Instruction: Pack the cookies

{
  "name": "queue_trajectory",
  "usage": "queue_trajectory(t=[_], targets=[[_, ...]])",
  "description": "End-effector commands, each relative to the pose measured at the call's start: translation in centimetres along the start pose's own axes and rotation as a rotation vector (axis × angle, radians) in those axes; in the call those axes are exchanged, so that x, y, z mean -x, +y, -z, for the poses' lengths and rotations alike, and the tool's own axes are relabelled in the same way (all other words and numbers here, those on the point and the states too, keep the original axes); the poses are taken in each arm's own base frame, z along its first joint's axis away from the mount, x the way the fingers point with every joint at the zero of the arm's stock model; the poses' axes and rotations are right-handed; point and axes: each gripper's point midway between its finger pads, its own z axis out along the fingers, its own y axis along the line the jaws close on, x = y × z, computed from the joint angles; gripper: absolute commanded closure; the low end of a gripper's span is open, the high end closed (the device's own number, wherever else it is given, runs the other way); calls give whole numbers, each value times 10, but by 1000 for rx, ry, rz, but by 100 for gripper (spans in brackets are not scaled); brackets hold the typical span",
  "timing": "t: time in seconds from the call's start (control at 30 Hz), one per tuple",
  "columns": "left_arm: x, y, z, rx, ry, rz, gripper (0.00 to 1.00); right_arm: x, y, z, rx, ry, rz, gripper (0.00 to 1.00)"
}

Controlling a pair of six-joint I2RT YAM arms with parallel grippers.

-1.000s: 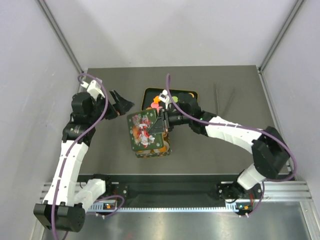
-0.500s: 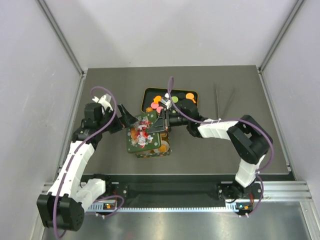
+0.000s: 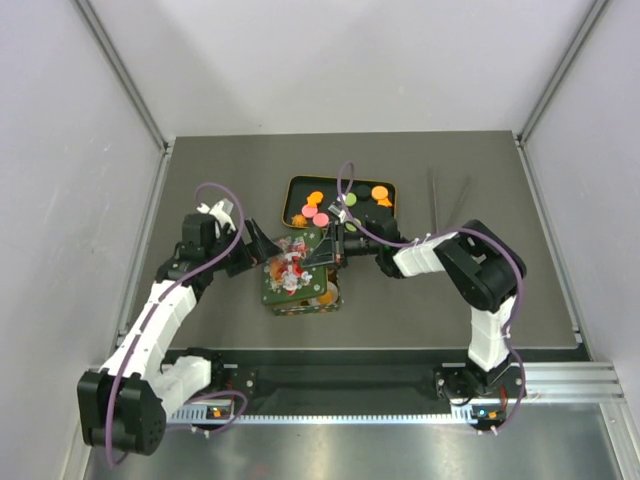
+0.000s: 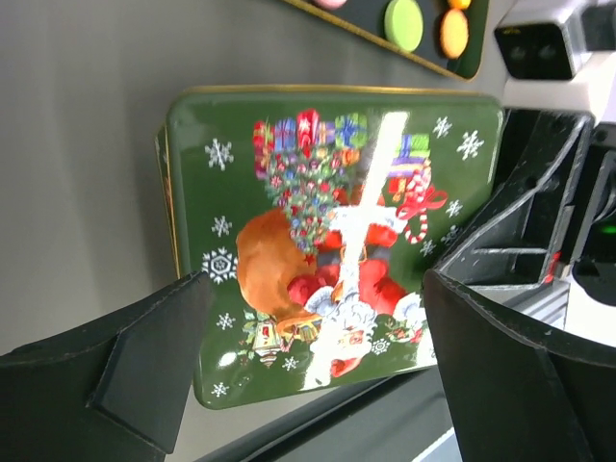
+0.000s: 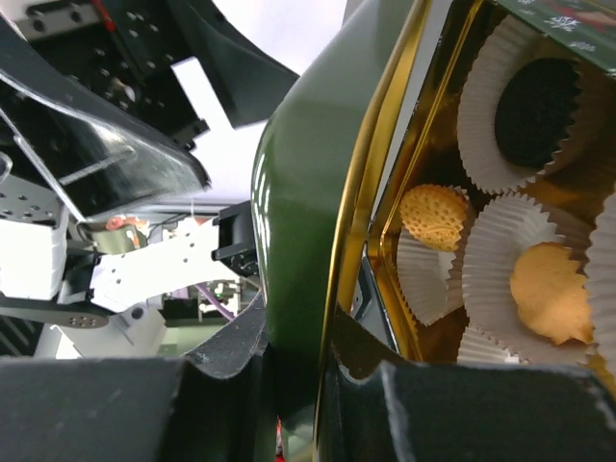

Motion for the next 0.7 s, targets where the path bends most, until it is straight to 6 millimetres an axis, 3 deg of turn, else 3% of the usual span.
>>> queue_trajectory(t=[0.0, 0.2, 0.37, 0.67], targets=[[0, -10, -8, -50, -13, -17, 4, 11, 7, 5, 64, -31, 67, 99], [-9, -7, -16, -36, 9, -10, 4, 12, -7, 9, 55, -32, 37, 99], [-13, 0, -20, -6, 17, 2, 5, 8, -8, 12, 83, -22, 0, 98], [-9, -5, -19, -1, 2, -10, 4, 0, -10, 19, 92, -20, -2, 97]])
